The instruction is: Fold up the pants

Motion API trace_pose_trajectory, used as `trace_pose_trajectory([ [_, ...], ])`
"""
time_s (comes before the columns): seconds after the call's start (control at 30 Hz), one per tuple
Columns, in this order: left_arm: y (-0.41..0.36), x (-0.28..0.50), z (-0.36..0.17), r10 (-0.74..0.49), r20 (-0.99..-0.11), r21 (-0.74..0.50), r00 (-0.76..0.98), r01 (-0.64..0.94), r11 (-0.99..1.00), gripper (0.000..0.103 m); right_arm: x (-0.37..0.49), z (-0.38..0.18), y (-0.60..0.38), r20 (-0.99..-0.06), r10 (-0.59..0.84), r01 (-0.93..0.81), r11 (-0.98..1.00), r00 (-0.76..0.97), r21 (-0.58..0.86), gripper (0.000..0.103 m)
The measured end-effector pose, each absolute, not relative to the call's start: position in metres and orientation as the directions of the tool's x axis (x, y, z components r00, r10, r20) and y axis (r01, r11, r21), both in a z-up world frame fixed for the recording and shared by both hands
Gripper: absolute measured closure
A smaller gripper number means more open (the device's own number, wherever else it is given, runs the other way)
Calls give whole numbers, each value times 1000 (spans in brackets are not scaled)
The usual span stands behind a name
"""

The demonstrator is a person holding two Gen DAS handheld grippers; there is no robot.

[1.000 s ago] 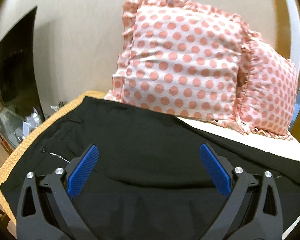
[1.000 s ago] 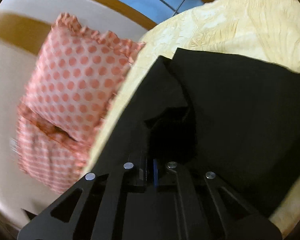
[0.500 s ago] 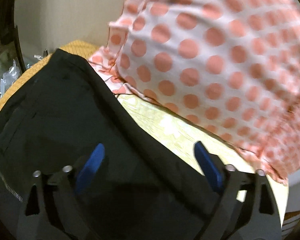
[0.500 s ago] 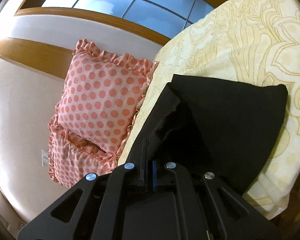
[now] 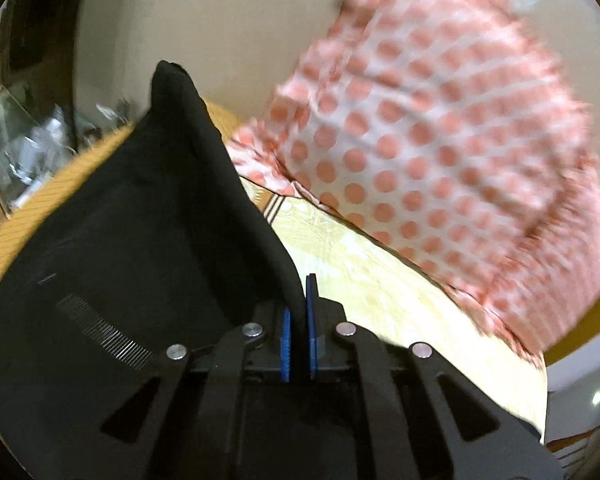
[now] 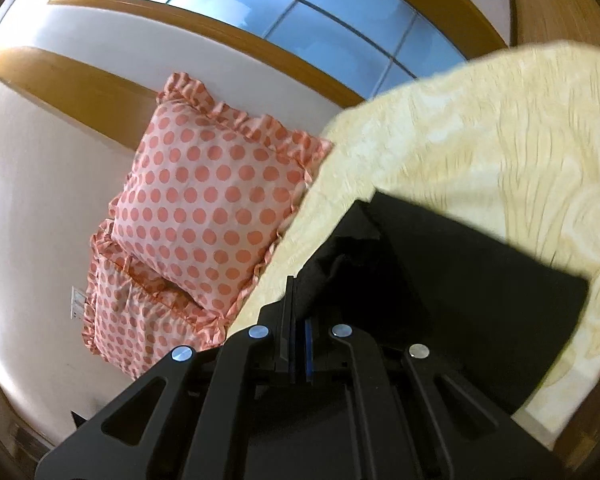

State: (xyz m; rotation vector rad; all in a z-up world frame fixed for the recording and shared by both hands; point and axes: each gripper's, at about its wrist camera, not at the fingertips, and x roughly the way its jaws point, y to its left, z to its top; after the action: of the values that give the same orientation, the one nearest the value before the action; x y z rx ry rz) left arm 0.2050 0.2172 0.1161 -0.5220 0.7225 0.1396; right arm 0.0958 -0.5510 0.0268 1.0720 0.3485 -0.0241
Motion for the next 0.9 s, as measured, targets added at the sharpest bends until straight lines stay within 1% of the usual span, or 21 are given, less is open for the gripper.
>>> trace_pose_trajectory([
  [0.1, 212, 123, 119, -11, -621, -401, 783, -306, 864, 94, 86, 28, -559, -303, 115, 210, 493, 946, 844, 100],
  [0.17, 208, 84, 105, 14, -621, -404, 784, -335, 851, 93, 82, 22, -563, -323, 105, 236, 482, 941, 844, 100],
  [0.23, 205, 45, 81, 40, -634, -401, 772, -373, 837, 93, 79, 14, -565, -352, 99, 265, 479, 931, 837, 100],
  [0.37, 207, 22, 43, 46, -659, -427, 751, -423, 799, 92, 79, 4, -566, -396, 103, 303, 478, 913, 824, 100],
  [0.4, 211, 17, 37, 45, -661, -440, 749, -436, 785, 88, 78, 2, -567, -396, 106, 304, 473, 912, 827, 100],
  [0.47, 215, 15, 36, 54, -651, -455, 757, -446, 771, 76, 77, 2, -568, -396, 111, 303, 470, 912, 829, 100],
  [0.5, 218, 13, 37, 83, -648, -443, 757, -464, 767, 65, 78, 2, -568, -400, 113, 304, 475, 909, 826, 100],
  [0.53, 221, 12, 38, 101, -643, -439, 760, -473, 764, 62, 81, 3, -569, -412, 118, 312, 477, 904, 821, 100],
  [0.6, 226, 15, 41, 102, -634, -446, 766, -471, 761, 63, 85, 5, -572, -416, 134, 313, 470, 899, 826, 100],
  [0.67, 228, 20, 41, 98, -642, -438, 760, -468, 767, 77, 85, 14, -575, -390, 144, 285, 467, 910, 837, 100],
  [0.7, 228, 19, 40, 102, -650, -422, 753, -470, 776, 86, 82, 21, -574, -378, 134, 273, 483, 916, 832, 100],
  [0.73, 229, 17, 39, 96, -654, -419, 750, -466, 779, 90, 80, 24, -572, -384, 123, 278, 497, 915, 822, 100],
  [0.83, 233, 10, 34, 74, -664, -429, 744, -460, 778, 94, 71, 16, -571, -457, 101, 350, 507, 884, 788, 100],
  [0.9, 236, 4, 31, 57, -670, -436, 740, -455, 777, 94, 63, 6, -572, -465, 107, 365, 478, 879, 799, 100],
])
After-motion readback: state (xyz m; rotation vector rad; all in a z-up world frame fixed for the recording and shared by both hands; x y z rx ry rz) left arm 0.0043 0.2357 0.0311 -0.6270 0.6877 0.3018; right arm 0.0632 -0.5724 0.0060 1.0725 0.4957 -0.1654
